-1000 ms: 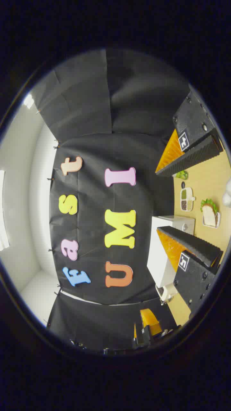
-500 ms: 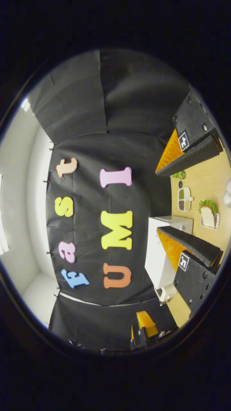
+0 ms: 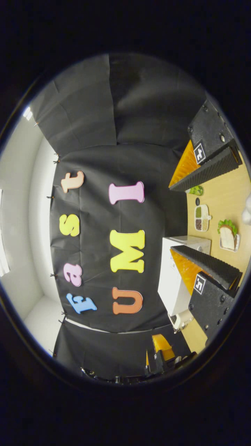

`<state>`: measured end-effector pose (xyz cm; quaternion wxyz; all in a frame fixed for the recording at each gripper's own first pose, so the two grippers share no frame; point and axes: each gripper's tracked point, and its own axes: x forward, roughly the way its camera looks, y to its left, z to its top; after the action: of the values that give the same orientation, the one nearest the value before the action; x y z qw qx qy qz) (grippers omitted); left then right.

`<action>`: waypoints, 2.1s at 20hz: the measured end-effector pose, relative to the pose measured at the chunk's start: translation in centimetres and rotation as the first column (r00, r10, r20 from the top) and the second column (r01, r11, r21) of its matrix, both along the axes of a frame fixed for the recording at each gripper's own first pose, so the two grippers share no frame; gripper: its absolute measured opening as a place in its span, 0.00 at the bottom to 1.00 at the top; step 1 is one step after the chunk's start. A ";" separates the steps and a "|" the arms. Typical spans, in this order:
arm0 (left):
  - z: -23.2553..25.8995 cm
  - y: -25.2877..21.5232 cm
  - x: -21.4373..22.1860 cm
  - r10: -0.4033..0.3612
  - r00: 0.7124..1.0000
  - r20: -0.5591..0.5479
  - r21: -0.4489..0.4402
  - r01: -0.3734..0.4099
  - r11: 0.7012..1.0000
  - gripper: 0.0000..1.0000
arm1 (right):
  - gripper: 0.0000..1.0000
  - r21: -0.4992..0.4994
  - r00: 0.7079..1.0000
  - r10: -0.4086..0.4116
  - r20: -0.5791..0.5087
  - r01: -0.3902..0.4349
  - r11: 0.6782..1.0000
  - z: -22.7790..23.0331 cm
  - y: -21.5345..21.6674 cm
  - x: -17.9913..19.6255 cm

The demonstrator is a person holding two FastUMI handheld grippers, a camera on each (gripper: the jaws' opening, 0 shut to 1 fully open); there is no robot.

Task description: Open the microwave oven with the left hand, put the food in, and close the microwave oven.

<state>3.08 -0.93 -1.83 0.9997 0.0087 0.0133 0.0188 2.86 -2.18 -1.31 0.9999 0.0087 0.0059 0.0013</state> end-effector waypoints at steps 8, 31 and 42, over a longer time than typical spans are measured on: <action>-1.1 -0.3 1.3 0.000 1.000 -0.011 0.004 0.000 1.000 0.96 | 0.99 -0.001 1.000 0.007 0.002 -0.007 1.000 -0.2 0.0 1.2; -12.1 -6.1 8.9 -0.055 0.995 -0.079 -0.086 0.049 0.995 0.96 | 0.99 -0.015 0.996 0.089 -0.020 -0.089 0.996 -0.1 0.6 4.3; -22.5 -12.1 16.2 -0.108 0.978 -0.179 -0.067 0.097 0.993 0.96 | 0.99 -0.115 0.997 0.076 -0.005 -0.076 0.990 1.7 0.2 4.6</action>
<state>19.27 -13.08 -24.31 0.9937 -0.0182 0.1048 -0.0340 7.50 -1.99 0.39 0.9980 -0.0490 0.0065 0.0390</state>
